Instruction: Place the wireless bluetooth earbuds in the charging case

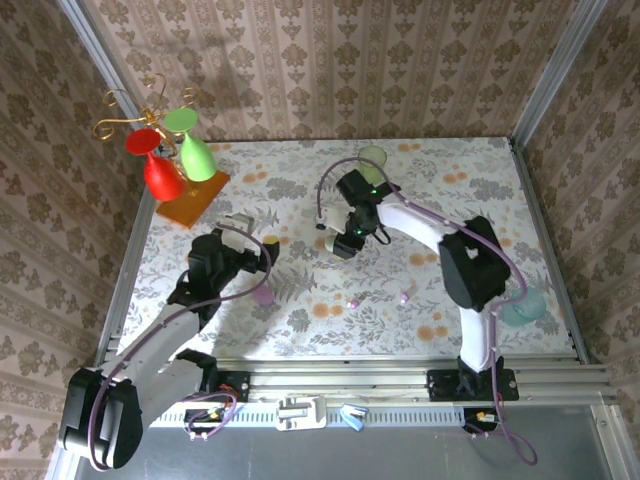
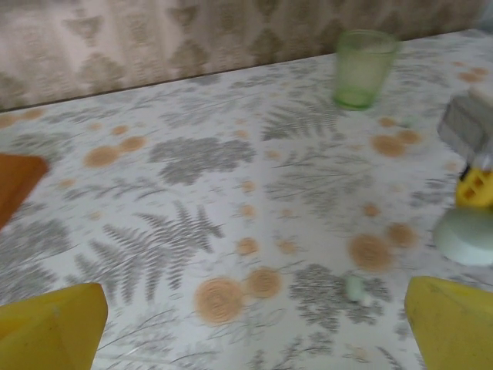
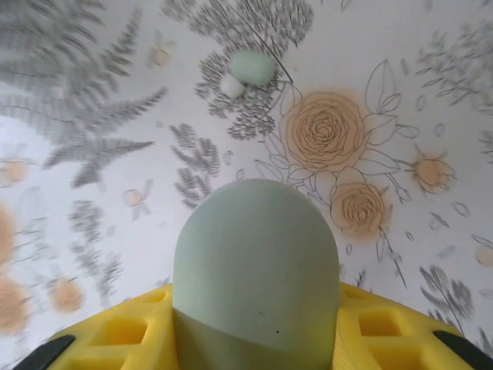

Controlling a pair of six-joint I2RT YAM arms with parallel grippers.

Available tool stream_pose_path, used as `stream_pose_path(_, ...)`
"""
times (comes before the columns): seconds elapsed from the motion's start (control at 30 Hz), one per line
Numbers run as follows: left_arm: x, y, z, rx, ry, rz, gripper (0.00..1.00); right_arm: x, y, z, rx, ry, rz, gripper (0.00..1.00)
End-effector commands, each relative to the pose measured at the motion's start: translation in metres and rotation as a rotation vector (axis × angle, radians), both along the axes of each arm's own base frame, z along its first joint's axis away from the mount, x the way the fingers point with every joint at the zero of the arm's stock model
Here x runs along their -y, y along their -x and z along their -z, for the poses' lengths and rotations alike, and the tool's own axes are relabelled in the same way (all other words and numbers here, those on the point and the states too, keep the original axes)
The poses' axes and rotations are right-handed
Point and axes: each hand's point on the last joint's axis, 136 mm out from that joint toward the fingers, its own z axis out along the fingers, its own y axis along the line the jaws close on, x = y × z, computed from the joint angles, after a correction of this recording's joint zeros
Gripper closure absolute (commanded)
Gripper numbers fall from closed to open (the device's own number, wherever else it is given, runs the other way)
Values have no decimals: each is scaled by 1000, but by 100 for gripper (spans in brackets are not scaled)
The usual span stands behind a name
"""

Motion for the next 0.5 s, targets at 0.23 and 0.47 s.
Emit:
stream_pose_path(0.23, 112, 64, -66, 92, 137, 787, 0, -3, 52, -100, 28, -234, -82, 70)
stream_pose_path(0.47, 135, 88, -78, 61, 195, 1020, 7, -14, 72, -145, 61, -344, -157, 71)
